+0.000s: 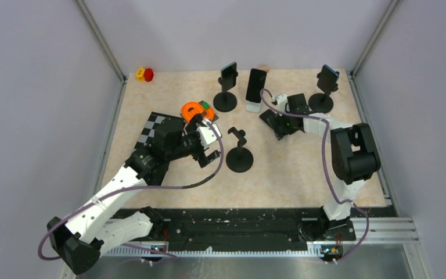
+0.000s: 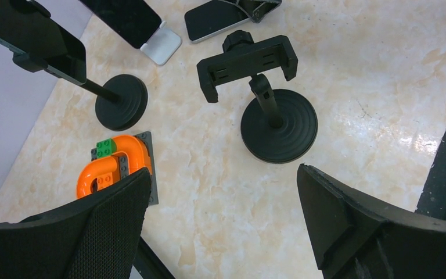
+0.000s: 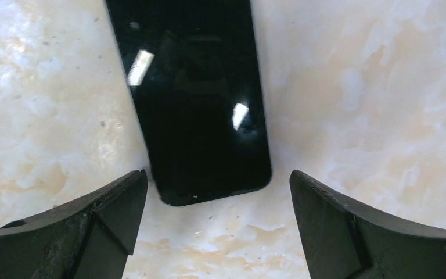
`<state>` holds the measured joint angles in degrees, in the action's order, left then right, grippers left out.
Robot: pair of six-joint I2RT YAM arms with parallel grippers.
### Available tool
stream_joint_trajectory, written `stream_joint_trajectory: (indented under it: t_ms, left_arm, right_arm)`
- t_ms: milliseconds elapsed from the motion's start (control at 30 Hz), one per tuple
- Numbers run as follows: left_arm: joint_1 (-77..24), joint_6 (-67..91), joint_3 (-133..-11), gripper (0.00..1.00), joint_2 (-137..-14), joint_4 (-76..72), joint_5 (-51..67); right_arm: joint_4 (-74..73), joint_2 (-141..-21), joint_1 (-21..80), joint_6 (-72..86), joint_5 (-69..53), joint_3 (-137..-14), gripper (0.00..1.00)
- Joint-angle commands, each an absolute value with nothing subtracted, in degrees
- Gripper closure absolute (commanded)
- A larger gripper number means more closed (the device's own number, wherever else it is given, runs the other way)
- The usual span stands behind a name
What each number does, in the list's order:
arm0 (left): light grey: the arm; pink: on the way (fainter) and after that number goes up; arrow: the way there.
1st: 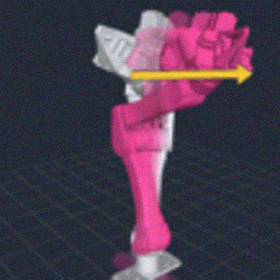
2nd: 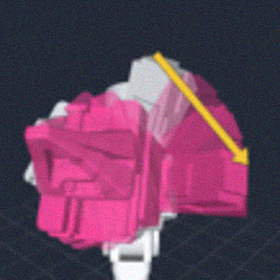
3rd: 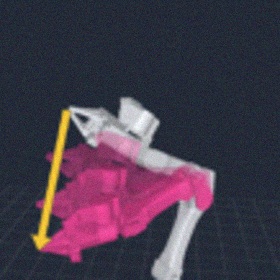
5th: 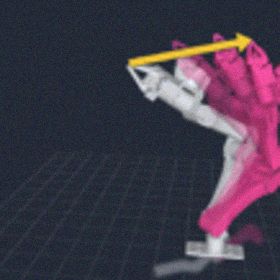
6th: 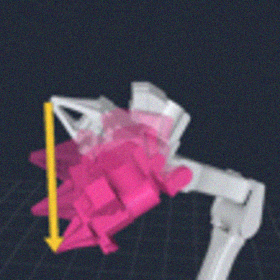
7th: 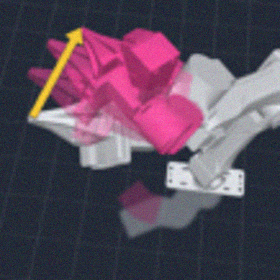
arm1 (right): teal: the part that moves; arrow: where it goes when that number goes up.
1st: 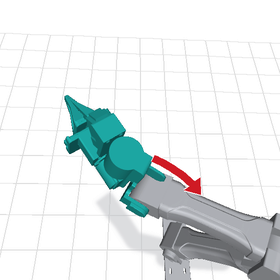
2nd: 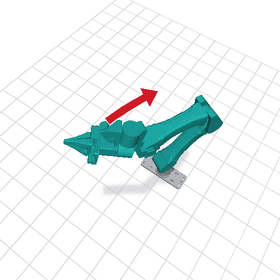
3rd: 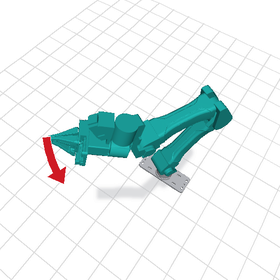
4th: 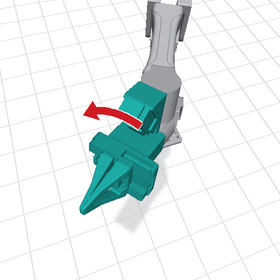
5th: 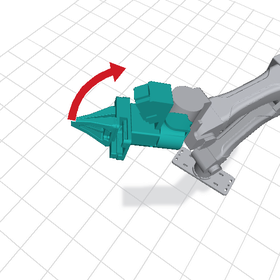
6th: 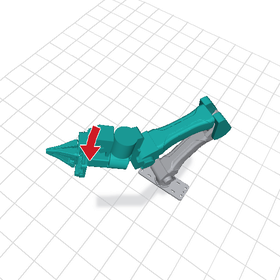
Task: Place the phone on the phone stand
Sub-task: Pick up the phone at the center of the board.
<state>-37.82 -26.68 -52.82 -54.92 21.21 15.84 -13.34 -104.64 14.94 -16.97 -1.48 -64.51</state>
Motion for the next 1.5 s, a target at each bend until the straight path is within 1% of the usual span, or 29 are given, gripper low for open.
stream_joint_trajectory:
  t_ms: [0,600,900,1200,1467]
  left_arm:
    - [-37.77,-28.05,-55.29,0.01,-55.81,20.74,17.78]
    - [-38.02,-31.2,-59.26,0.01,-61.7,23.14,20.01]
    - [-38.45,-32.47,-60.76,0.01,-63.55,24.29,19.56]
    - [-38.5,-29.53,-61.96,0.01,-64.18,24.25,18.89]
    - [-38.41,-26.72,-63.17,0.01,-64.52,24.15,15.94]
  right_arm:
    - [-14.3,-103.19,14.97,-19.2,-11.02,-66.91,0.06]
    - [-18.89,-110.87,14.91,-28.86,-9.12,-75.65,0.06]
    - [-24.97,-115.18,13.59,-31.37,-16.43,-81.21,0.06]
    - [-29.35,-118.74,12.72,-32.75,-18.29,-85.65,0.08]
    - [-31.45,-120.55,12.4,-33.85,-19.92,-86.48,0.1]
